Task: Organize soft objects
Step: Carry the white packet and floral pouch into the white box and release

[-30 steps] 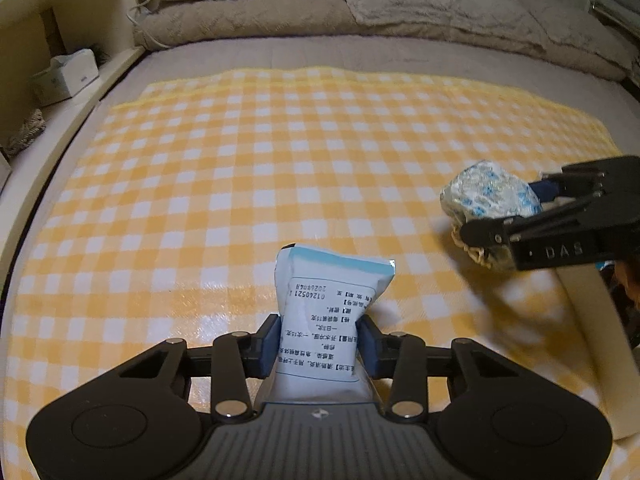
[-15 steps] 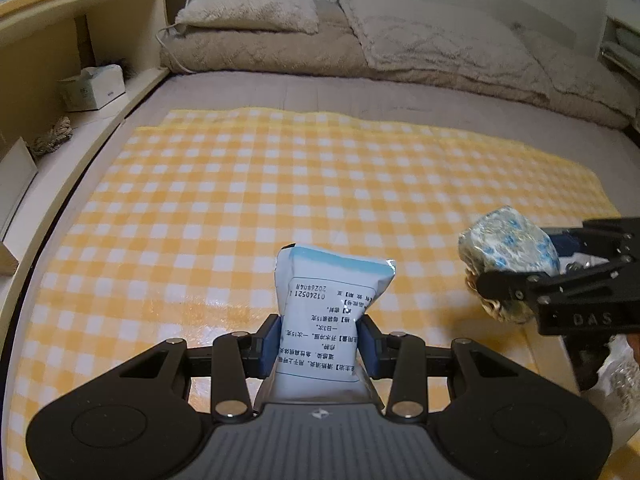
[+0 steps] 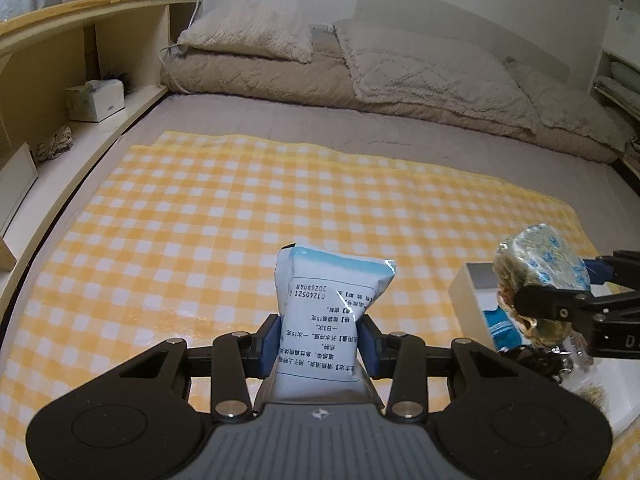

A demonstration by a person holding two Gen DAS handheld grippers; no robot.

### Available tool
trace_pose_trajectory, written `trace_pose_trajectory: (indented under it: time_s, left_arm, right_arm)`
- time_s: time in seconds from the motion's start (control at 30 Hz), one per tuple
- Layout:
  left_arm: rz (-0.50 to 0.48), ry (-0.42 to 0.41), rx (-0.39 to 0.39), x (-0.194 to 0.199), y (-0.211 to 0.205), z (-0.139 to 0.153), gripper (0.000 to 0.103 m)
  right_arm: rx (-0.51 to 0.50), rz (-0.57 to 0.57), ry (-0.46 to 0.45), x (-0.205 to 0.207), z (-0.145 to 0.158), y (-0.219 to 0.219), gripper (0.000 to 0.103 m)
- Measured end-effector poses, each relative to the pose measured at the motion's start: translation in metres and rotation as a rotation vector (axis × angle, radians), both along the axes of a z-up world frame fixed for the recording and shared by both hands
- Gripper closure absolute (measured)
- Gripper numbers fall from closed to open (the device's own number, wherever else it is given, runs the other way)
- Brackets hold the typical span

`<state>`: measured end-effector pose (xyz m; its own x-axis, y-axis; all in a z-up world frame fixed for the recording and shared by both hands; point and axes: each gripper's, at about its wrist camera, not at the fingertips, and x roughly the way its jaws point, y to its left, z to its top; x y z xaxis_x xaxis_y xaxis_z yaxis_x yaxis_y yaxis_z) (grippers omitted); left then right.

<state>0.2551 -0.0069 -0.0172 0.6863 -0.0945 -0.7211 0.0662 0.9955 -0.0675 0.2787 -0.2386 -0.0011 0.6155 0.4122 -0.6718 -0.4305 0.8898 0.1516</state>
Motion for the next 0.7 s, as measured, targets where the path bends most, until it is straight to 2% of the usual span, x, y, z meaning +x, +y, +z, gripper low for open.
trace_pose_trajectory:
  time_s: [0.3, 0.7]
  left_arm:
    - [-0.047, -0.024, -0.052, -0.003, -0.037, 0.009, 0.061]
    - [-0.16, -0.037, -0.092, 0.0, -0.114, 0.011, 0.061]
  right_arm:
    - [0.011, -0.054, -0.017, -0.021, 0.013, -0.047, 0.037]
    - [0.011, -0.173, -0.018, -0.051, 0.015, -0.13, 0.037]
